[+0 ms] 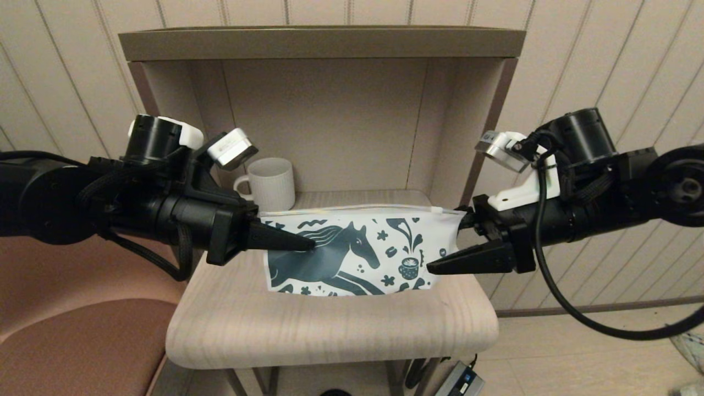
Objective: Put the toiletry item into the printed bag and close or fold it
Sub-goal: Hand it to the other hand
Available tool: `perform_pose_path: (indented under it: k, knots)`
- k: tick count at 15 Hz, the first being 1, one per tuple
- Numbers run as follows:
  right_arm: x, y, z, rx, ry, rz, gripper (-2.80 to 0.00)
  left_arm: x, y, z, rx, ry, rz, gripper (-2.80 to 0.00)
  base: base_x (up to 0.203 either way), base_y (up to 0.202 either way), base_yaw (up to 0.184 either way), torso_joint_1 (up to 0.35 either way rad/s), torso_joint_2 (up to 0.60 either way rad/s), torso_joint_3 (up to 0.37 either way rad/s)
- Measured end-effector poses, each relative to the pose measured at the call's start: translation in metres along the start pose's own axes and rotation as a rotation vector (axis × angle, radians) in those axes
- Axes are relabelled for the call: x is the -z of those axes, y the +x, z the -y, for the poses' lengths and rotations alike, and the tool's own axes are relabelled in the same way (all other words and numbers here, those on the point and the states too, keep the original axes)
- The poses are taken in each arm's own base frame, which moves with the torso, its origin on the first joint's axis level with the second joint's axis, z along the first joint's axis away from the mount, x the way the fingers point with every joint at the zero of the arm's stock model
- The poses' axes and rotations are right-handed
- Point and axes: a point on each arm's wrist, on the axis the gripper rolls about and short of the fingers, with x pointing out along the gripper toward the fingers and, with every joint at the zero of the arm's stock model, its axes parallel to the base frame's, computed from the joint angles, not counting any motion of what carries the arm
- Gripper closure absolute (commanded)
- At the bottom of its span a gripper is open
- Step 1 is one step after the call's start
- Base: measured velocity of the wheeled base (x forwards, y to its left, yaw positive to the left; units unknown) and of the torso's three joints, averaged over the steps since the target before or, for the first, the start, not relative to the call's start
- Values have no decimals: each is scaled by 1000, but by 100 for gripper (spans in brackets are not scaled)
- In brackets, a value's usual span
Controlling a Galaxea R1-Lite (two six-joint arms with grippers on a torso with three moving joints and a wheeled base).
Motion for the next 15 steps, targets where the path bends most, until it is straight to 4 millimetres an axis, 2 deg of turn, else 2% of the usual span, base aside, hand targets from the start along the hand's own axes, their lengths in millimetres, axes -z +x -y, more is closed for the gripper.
perform_pose_path:
  k: [15]
  knots:
    - [3,11,5,-34,10,-10,-280,1,2,3,8,6,-4,0,0,0,0,0,0,0]
